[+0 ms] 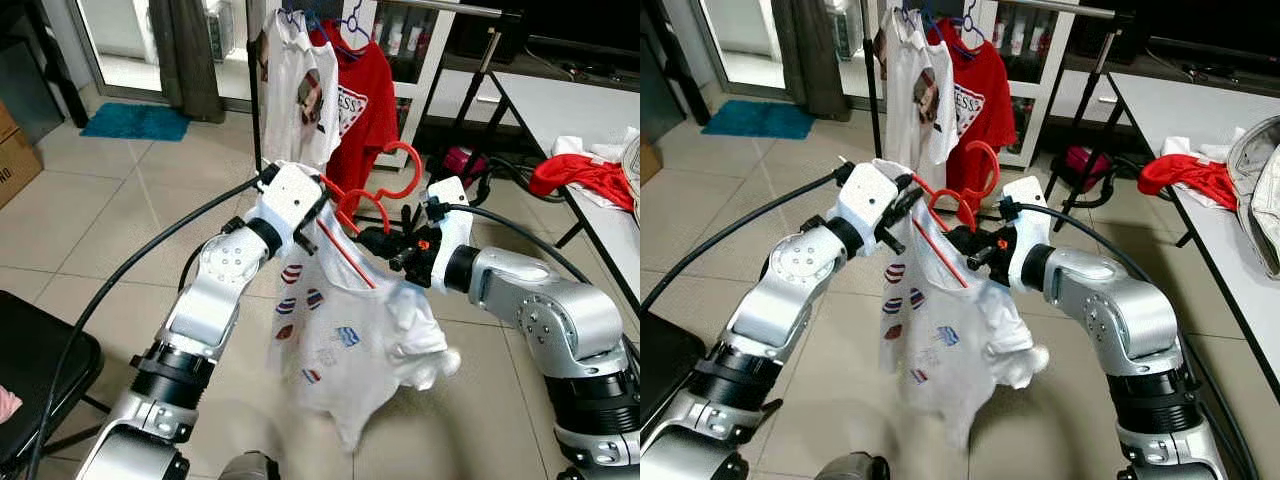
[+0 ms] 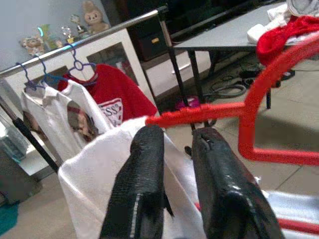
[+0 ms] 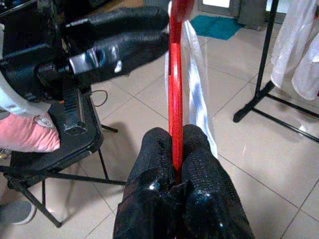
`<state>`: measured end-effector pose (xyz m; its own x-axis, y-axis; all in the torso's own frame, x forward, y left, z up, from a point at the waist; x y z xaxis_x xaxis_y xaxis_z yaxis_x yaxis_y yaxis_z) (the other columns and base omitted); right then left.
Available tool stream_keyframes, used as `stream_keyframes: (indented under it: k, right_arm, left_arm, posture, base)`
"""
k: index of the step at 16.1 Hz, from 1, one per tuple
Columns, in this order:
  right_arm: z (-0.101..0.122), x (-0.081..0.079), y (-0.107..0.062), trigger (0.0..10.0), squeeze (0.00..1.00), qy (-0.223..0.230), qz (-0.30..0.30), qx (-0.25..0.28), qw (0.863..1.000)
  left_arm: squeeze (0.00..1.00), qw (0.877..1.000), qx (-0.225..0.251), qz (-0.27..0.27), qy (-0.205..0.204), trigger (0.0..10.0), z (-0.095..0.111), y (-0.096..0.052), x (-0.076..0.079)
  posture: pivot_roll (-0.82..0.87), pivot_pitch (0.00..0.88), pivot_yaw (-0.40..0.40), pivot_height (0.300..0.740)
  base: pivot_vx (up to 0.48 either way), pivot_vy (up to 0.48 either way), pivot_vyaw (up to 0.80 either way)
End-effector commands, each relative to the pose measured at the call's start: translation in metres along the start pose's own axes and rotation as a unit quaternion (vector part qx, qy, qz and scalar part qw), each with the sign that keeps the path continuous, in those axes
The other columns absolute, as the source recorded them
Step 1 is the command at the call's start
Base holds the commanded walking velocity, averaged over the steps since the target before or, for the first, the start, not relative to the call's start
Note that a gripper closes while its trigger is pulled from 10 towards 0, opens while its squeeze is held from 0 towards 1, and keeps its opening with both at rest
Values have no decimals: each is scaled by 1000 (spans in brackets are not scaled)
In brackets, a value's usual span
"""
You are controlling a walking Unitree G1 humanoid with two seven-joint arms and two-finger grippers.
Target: Hang hanger
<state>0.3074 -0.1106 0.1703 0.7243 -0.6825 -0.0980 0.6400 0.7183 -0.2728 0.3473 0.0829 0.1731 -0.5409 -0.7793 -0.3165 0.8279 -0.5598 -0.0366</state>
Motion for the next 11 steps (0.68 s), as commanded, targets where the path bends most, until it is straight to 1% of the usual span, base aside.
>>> stream_keyframes:
  k: [1,3,4,5,6,7,8,9,10,11]
  right_arm:
    - [7,4,-2,10000,0,-21,-8,7,1000]
    - [6,6,-2,10000,0,-35,-15,-3,999]
    - [2,8,-3,10000,0,-69,-22,-25,997]
    - [0,9,-3,10000,0,-90,-25,-38,995]
    - [-3,10,-4,10000,0,-112,-22,-52,992]
    - [0,9,-6,10000,0,-114,-9,-48,992]
    - [1,9,-6,10000,0,-121,-5,-50,991]
    - [3,9,-7,10000,0,-137,5,-54,989]
    - [5,7,-7,10000,0,-148,21,-53,987]
    - [7,6,-8,10000,0,-154,30,-52,986]
  left_arm:
    - [1000,1000,-3,-13,7,10000,0,-2,2]
    - [1000,1000,1,-22,9,10000,3,-4,0]
    - [1000,999,14,-33,7,10000,9,-5,-3]
    - [1000,999,21,-38,6,10000,13,-6,-5]
    - [1000,996,43,-71,11,10000,23,-9,-8]
    - [1000,988,55,-145,13,10000,33,-16,-14]
    - [1000,983,53,-174,12,10000,35,-19,-15]
    - [1000,974,33,-225,27,10000,35,-24,-21]
    - [1000,965,12,-261,36,10000,36,-27,-29]
    - [1000,960,4,-276,42,10000,37,-28,-33]
  posture:
    - [-41,0,-61,740]
    - [-41,0,-60,740]
    - [-42,0,-59,740]
    - [-42,0,-59,740]
    - [-40,0,-63,740]
    - [-34,0,-70,740]
    - [-31,0,-75,740]
    - [-28,0,-77,740]
    - [-27,0,-76,740]
    - [-27,0,-76,740]
  base:
    - [0,0,0]
    - [0,0,0]
    - [0,0,0]
    - [0,0,0]
    - [0,0,0]
    - [0,0,0]
    - [0,0,0]
    - [0,0,0]
    - [0,0,0]
    - [0,0,0]
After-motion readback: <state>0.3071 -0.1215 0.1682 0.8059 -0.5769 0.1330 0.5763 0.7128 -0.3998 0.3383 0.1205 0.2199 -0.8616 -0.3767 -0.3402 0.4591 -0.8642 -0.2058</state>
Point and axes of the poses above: a point about 5 cm out from each wrist's last joint towards the gripper, its own y axis pointing out of the wrist towards the gripper, its own z axis along the axis of the wrist's last joint, x = y × z, the point moved 2 cm from there along y, pointing out of the wrist towards the gripper, and after that the axes turned 6 degrees about -y, right-handed, at the moved point
